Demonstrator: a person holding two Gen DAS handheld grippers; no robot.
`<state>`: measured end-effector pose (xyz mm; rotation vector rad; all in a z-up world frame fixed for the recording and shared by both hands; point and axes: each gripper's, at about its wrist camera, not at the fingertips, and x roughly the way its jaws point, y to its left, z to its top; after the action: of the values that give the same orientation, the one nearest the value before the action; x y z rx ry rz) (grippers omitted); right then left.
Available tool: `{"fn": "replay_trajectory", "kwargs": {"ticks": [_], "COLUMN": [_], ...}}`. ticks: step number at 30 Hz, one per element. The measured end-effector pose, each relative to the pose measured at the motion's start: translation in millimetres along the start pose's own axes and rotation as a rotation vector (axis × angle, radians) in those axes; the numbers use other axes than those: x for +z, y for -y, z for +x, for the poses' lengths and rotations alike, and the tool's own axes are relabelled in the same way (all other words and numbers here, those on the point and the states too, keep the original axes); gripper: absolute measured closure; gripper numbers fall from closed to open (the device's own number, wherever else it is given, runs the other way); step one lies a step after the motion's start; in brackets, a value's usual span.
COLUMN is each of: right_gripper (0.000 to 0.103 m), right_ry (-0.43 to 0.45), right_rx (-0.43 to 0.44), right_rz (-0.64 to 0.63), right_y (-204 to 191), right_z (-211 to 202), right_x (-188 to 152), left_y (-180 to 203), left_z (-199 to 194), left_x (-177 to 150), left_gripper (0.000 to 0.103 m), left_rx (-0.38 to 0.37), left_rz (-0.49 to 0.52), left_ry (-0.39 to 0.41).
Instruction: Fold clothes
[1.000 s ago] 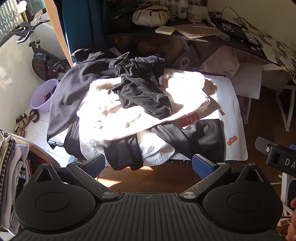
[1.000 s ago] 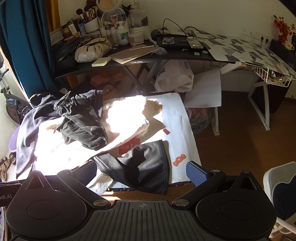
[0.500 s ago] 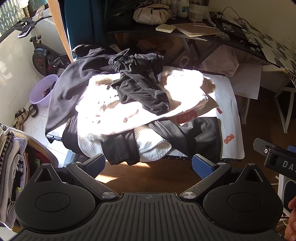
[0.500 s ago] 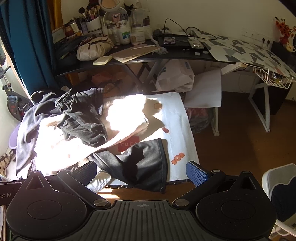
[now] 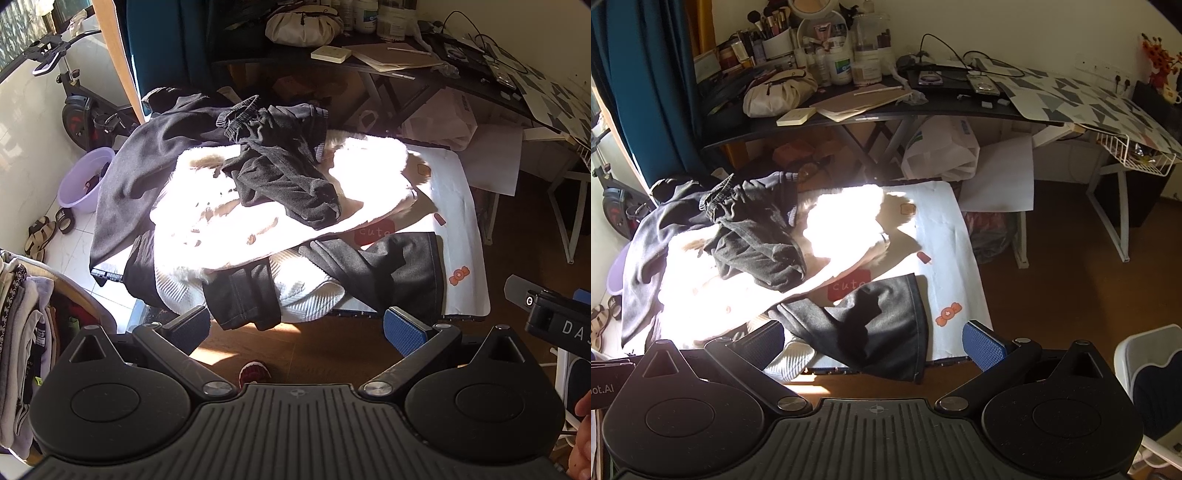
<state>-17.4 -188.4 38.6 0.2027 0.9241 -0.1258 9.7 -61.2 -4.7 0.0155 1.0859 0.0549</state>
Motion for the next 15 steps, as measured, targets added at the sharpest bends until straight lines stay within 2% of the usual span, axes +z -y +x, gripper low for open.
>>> {"fn": "replay_trajectory", "kwargs": {"ticks": [15], "right_gripper": [0.001], "right_ry": [-0.043], "right_rx": [-0.062], "right_rz": [0.017], "right_y": [-44], "right_z": [31], "right_x": [19], "left_y": [-36], "left_z": [38], "left_x": [36], "left_gripper": [0.001], "left_rx": [-0.058], "left_rz": [0.024], "left_ry": [-0.061]}}
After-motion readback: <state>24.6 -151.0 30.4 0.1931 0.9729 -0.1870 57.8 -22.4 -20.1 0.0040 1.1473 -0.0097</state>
